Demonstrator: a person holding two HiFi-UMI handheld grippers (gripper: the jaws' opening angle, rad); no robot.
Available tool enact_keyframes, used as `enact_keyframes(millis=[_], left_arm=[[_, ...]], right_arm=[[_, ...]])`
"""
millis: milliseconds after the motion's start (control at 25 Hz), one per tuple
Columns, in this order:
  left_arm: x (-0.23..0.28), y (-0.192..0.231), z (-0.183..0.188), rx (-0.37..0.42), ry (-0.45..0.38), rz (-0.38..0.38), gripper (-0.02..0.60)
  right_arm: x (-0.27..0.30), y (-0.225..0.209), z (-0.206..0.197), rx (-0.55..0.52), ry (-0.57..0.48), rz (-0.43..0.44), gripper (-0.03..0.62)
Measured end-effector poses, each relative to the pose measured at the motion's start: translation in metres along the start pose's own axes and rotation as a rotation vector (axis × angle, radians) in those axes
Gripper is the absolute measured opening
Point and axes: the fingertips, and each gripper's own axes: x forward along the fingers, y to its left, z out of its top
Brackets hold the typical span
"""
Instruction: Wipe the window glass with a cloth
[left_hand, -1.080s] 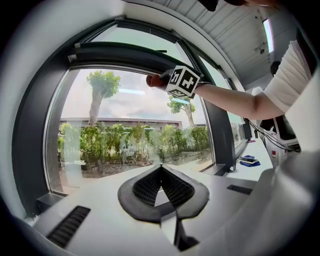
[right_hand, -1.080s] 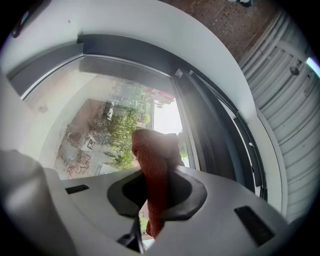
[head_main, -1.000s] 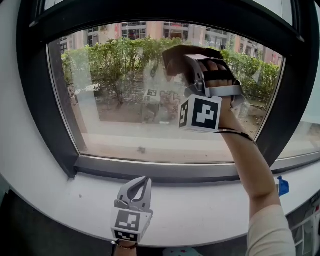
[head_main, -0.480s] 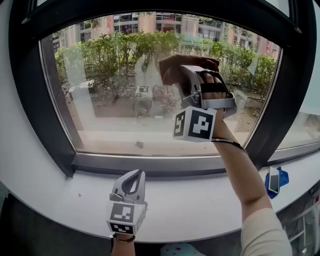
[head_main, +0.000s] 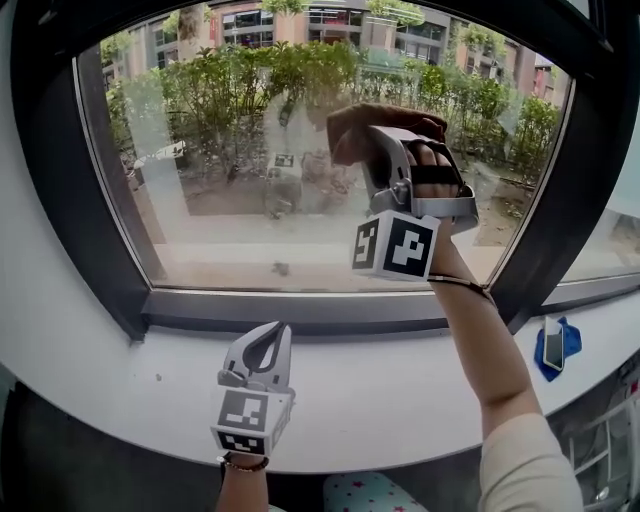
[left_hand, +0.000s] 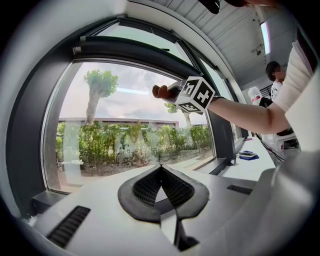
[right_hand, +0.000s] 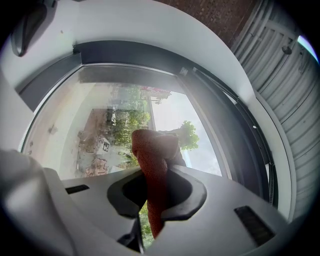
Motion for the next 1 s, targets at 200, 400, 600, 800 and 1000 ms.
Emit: enact_keyframes(millis=[200,400,600,800,1000], left_arm=[[0.004,0.002,-0.003,-0.010,-0.004,-0.009,0.020],[0.007,0.004,-0.003,-0.015,-0.008,-0.013,0.020],[0.009,0.001,-0.003,-0.008,-0.004,-0.022,0.020],[0.011,0.002,-0.005,-0.007,0.000,-0.024,0.020],[0.011,0.000,-0.007,-0.007,0.004,-0.033,0.020]], right_arm=[[-0.005,0.012,0.000,0.010,0.007,-0.001,0.060],[-0.009,0.026,0.000,0.005,0.014,0.009,0.058],[-0.015,0.042,-0.001,0.032,0.019,0.067,0.060],[-0.024,0.066,0.003,0.073,0.015,0.182,0.061],[-0.029,0.075,0.003,0.145,0.021,0.242,0.061]])
